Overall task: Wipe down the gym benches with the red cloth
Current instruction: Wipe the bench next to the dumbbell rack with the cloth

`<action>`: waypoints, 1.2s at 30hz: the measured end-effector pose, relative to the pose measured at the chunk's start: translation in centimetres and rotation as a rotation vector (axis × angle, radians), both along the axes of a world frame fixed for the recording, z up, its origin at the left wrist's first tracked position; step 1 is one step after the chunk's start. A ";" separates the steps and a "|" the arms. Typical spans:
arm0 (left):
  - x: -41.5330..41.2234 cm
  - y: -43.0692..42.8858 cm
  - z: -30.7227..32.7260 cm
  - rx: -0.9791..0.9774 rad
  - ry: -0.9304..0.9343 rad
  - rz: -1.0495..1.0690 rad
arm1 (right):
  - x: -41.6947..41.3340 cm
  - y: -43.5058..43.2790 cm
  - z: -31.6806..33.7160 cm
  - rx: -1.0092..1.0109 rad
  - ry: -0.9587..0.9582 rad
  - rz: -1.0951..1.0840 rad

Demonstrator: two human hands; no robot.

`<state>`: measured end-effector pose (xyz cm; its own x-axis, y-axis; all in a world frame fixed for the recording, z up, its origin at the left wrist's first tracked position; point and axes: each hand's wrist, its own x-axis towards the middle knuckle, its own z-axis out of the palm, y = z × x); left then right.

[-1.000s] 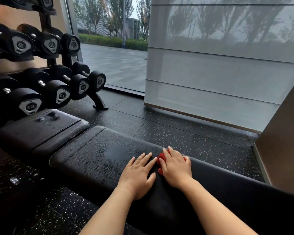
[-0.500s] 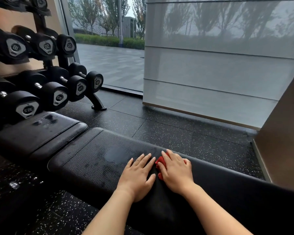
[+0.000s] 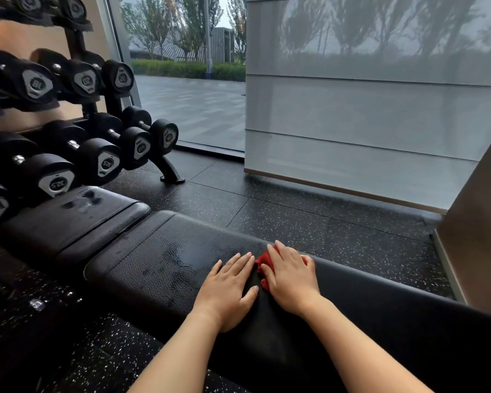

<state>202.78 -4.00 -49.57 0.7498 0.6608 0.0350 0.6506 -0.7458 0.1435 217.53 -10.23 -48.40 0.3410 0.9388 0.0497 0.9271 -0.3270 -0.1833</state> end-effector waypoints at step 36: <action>-0.2 6.2 0.4 -0.059 0.037 0.245 | -0.2 4.0 0.1 0.023 -0.009 0.121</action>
<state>202.54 2.23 -49.21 0.5668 0.8232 -0.0330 0.8166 -0.5560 0.1548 217.31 -6.27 -48.33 0.2244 0.9717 0.0745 0.9613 -0.2081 -0.1807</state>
